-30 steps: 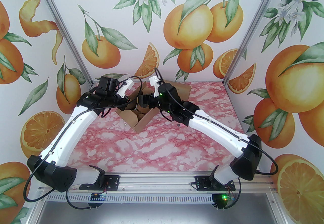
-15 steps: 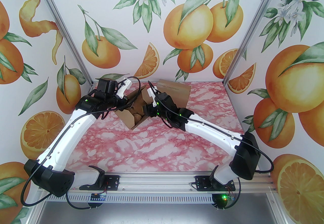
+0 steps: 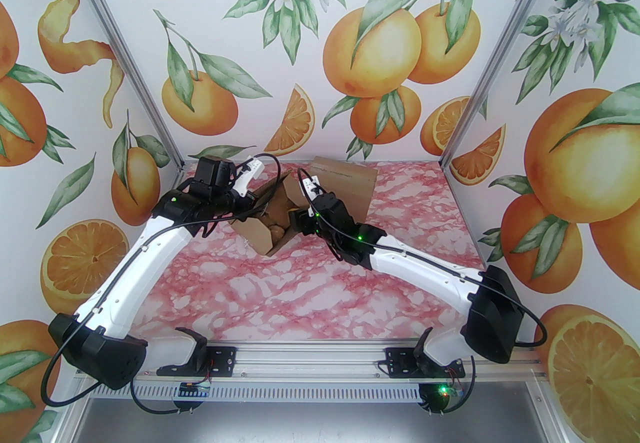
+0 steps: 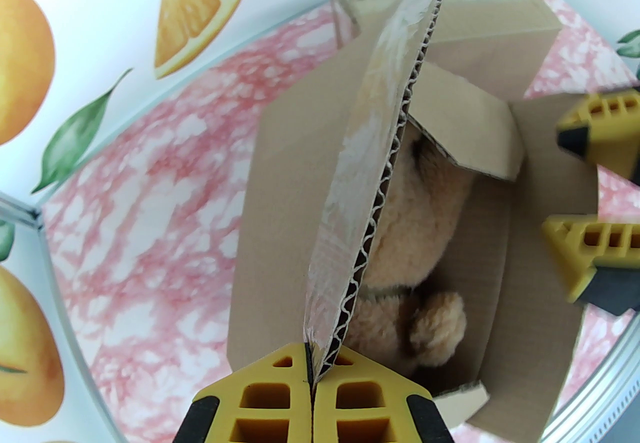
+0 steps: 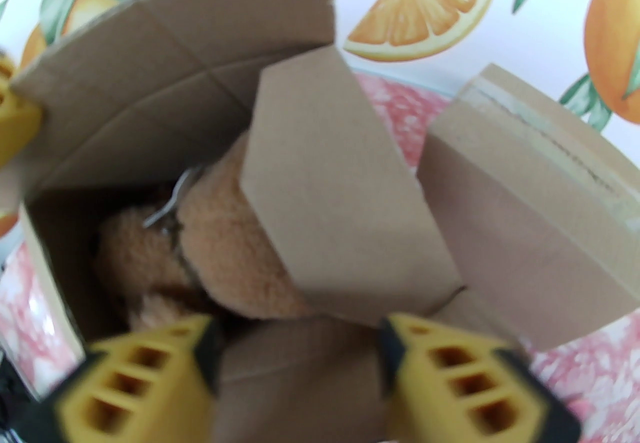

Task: Unpack the express box

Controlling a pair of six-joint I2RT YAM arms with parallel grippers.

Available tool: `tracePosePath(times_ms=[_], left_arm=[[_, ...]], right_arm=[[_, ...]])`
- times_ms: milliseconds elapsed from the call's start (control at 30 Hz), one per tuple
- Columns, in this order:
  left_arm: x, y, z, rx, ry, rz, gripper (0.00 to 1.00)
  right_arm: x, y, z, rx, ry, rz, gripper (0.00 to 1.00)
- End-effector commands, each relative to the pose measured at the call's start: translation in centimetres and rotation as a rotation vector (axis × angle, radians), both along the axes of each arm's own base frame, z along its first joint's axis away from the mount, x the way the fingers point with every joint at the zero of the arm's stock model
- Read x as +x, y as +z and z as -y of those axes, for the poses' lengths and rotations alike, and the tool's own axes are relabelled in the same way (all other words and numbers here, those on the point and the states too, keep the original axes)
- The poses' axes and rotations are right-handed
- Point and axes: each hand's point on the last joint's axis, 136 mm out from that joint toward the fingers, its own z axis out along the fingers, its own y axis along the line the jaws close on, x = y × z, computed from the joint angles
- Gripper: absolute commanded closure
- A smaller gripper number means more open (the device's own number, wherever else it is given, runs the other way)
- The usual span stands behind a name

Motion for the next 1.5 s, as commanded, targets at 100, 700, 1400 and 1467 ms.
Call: tracePosePath(times_ms=[100, 700, 1400, 1467], left_arm=[[1.4, 2.8, 0.9, -0.032, 0.009, 0.109, 1.0], [1.6, 2.1, 1.6, 0.029, -0.014, 0.11, 1.0], [-1.3, 2.3, 3.5, 0.0, -0.214, 0.121, 1.0], [-1.5, 2.0, 3.4, 0.008, -0.219, 0.112, 1.0]], right_arm=[[1.7, 0.6, 1.3, -0.166, -0.029, 0.106, 0.19], [1.1, 3.4, 0.3, -0.386, 0.043, 0.222, 0.0], [4.1, -0.9, 2.6, -0.46, -0.013, 0.225, 0.0], [4.3, -0.6, 2.9, -0.456, -0.034, 0.239, 0.0]])
